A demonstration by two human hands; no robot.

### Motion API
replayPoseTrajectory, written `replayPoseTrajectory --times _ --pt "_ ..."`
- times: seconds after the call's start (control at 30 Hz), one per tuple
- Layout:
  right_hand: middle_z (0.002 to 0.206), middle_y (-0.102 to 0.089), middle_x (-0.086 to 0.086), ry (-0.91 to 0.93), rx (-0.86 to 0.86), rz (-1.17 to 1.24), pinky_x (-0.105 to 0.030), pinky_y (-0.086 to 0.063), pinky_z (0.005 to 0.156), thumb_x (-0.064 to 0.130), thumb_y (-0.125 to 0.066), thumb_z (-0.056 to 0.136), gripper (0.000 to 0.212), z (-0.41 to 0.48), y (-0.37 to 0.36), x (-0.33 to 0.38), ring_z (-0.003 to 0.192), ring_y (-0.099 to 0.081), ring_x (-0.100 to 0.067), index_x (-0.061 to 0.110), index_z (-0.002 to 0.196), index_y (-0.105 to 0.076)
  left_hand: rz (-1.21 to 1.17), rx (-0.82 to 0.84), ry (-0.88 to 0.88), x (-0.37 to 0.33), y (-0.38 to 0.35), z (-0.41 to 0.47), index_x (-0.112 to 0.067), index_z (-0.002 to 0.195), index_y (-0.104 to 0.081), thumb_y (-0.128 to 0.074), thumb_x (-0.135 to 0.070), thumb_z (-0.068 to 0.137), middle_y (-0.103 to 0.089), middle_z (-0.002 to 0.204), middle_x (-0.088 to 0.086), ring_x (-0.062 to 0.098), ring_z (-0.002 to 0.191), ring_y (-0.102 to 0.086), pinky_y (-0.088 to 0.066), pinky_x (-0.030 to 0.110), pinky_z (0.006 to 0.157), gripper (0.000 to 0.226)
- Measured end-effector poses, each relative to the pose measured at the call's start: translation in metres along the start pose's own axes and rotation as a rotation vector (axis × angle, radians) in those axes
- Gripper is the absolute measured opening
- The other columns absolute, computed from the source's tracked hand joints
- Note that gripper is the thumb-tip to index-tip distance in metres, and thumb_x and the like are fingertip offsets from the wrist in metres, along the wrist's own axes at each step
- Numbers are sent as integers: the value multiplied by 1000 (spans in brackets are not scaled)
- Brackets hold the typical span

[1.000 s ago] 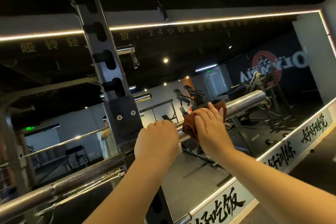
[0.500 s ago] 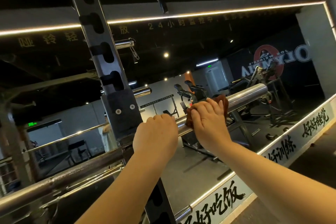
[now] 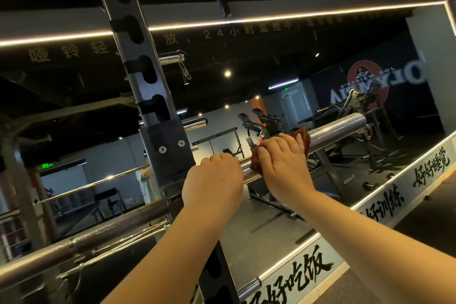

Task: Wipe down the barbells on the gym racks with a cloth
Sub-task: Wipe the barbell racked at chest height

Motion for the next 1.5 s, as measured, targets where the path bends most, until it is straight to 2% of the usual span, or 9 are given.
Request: replayPoseTrajectory --times 0.1,0.3,0.53,0.67,0.9,1.13,1.23,1.37,1.5 --pt "128 -57 9 83 7 -3 -36 2 124 48 -19 105 49 -10 -2 6 136 -38 -17 27 126 -58 -8 -1 3 -1 0 1 -12 124 -49 -46 -23 105 -54 101 6 18 81 -49 -47 31 71 23" --pt "121 -60 9 182 103 -105 -39 -17 122 52 -21 104 48 7 10 -20 124 -49 -17 29 125 -57 0 1 -10 -1 0 1 -11 128 -48 -48 -20 105 -58 107 8 19 84 -52 -47 31 73 26" --pt "129 -57 8 119 6 -16 -32 4 123 47 -23 106 46 -10 -3 1 136 -38 -17 26 130 -57 -7 5 2 0 1 2 -12 125 -49 -45 -23 105 -49 97 5 17 81 -48 -46 31 72 23" --pt "123 -60 10 230 104 -82 -30 -8 120 51 -24 106 44 5 9 -23 126 -48 -14 30 127 -56 -12 20 -10 1 -1 2 -11 129 -48 -49 -21 104 -58 109 7 17 83 -47 -48 30 74 27" --pt "122 -61 9 9 28 -46 -41 -2 124 45 -20 104 47 2 2 -2 132 -44 -19 28 118 -61 -18 2 19 0 2 1 -10 127 -49 -47 -24 104 -57 106 8 17 82 -45 -42 30 70 26" --pt "135 -56 11 261 176 -65 -26 3 122 49 -21 107 48 -1 8 -13 137 -40 -12 29 138 -51 -20 0 1 0 2 0 -12 128 -48 -48 -27 104 -57 109 6 18 83 -48 -41 30 69 28" --pt "123 -61 6 158 115 -112 -34 -10 123 49 -13 102 55 11 13 -32 129 -49 -18 24 127 -57 -11 21 -9 1 2 -1 -10 131 -47 -52 -24 102 -58 111 8 18 84 -46 -42 30 71 32" --pt "119 -61 7 -11 -11 -43 -41 -7 125 45 -16 102 49 5 3 -15 129 -45 -20 26 115 -59 5 28 7 0 2 -1 -9 126 -49 -50 -20 102 -50 97 8 19 81 -46 -42 31 67 27" --pt "125 -60 7 122 -9 -8 -34 0 126 43 -21 106 47 -5 -2 -3 132 -41 -16 24 124 -59 -9 18 8 0 2 0 -11 125 -49 -47 -23 103 -42 94 4 17 80 -45 -39 30 67 25"
Point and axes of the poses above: each hand's wrist, its own z-axis towards the middle knuckle, its own y-axis out of the back of the hand, x = y × z, the point moved 4 cm from there along z, towards the middle knuckle
